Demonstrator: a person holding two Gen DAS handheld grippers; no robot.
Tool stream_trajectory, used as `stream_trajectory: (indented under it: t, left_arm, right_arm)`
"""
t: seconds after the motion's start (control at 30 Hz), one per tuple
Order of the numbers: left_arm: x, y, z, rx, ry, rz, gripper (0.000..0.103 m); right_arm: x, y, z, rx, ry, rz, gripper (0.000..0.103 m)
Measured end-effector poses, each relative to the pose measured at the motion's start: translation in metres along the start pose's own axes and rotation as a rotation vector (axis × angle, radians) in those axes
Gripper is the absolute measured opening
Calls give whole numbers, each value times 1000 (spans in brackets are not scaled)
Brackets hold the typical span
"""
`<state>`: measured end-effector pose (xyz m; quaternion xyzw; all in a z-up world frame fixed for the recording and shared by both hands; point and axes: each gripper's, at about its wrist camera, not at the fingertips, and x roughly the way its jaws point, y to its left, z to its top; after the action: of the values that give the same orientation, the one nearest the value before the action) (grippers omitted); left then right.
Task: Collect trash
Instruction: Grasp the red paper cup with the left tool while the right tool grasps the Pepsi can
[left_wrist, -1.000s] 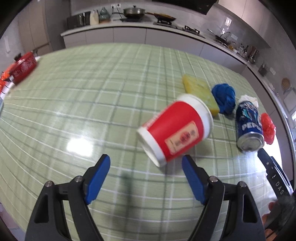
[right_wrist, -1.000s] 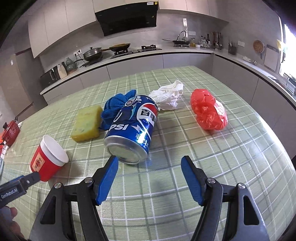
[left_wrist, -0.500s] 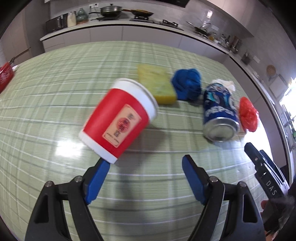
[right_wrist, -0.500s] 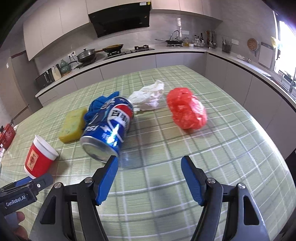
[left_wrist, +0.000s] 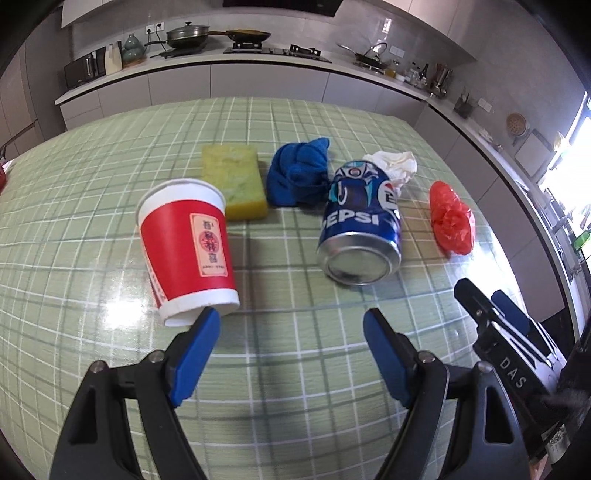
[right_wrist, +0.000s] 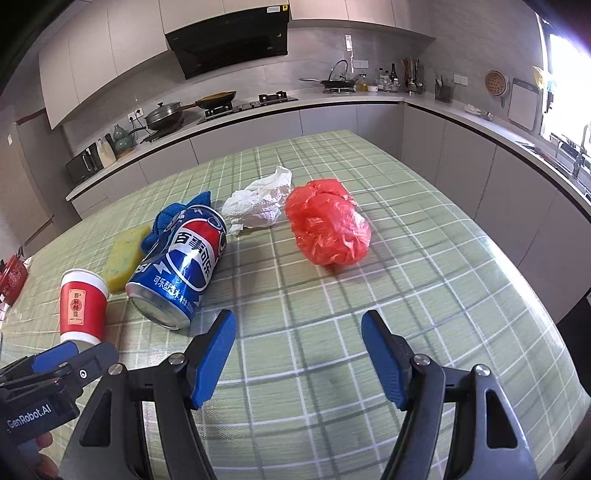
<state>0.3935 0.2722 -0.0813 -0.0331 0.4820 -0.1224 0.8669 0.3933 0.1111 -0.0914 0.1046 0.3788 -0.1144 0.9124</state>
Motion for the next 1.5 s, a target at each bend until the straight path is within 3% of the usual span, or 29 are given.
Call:
stream_trajectory:
  t: [0.27,0.43,0.57,0.73,1.03,1.2,1.5]
  left_arm:
    - [-24,6,-3,-17,-58,31,81]
    - [-35,31,1,-100,-119,92,84]
    - [-24,46,12,-142,-104,96,84]
    - [1,48,24,-136,-54,64,84]
    - [30,61,40,-139,-37,53,84]
    - [41,71,38,-143,-7,24,66]
    - [40,75,45,-177,1,21,72]
  right_arm:
    - [-6,5,7,-14,-11,32,72]
    - [-6,21,14,-24,0,91,72]
    - [-3,35,23,-24,8,142,79]
    - [4,51,37,-22,13,176,80]
    - [43,69,54,-22,76,186,80]
    - [72,82,60,-31,132,195,80]
    - [96,83,55,3,183,215,80]
